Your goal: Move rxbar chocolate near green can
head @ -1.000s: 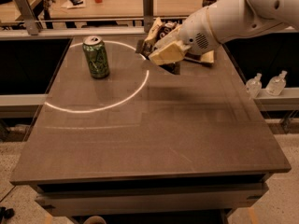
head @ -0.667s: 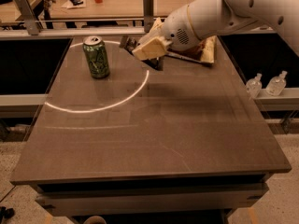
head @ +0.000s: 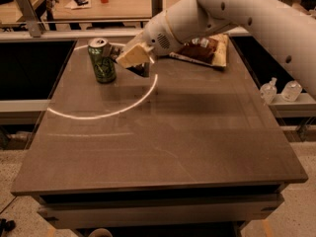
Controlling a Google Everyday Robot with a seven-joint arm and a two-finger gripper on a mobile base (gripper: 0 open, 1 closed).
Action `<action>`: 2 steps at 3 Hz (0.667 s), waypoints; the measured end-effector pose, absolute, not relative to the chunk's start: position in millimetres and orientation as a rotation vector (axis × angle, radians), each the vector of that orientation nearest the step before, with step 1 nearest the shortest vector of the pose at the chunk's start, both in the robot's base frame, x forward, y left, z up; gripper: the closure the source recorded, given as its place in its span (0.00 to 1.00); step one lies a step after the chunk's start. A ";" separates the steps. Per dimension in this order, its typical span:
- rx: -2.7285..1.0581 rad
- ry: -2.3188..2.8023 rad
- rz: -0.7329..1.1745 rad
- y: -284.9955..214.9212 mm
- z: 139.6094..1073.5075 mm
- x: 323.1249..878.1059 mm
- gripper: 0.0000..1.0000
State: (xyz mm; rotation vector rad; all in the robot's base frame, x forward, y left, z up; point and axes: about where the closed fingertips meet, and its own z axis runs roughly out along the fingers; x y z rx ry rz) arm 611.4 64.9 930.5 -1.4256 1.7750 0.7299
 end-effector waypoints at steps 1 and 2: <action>-1.469 1.793 0.750 81.5 915.6 614.4 0.89; -1.475 1.790 0.754 84.7 915.0 613.2 0.64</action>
Offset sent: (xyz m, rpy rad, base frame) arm 0.0026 0.0147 -0.0128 -0.0216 0.0233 0.0275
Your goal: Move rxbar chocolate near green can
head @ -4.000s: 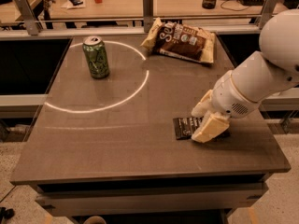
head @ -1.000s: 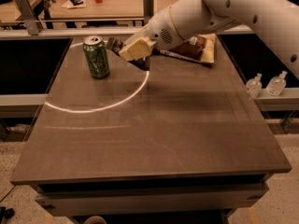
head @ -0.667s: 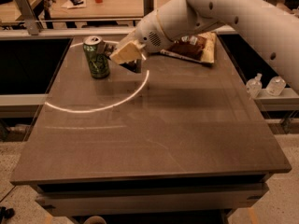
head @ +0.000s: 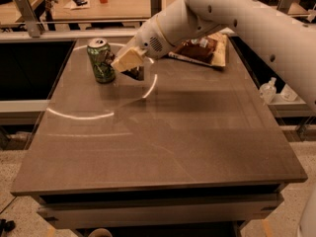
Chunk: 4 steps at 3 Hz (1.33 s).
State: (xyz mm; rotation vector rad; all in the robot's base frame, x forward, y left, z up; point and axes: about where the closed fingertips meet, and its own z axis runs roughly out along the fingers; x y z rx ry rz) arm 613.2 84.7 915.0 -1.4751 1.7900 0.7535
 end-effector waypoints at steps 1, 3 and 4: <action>-1.480 1.788 0.757 87.3 914.3 612.4 0.41; -1.488 1.786 0.763 91.6 913.0 610.9 0.00; -1.489 1.785 0.763 91.9 912.9 610.7 0.00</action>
Offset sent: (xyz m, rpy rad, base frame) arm -0.0006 0.0021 -0.0006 -0.0004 0.0012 0.0040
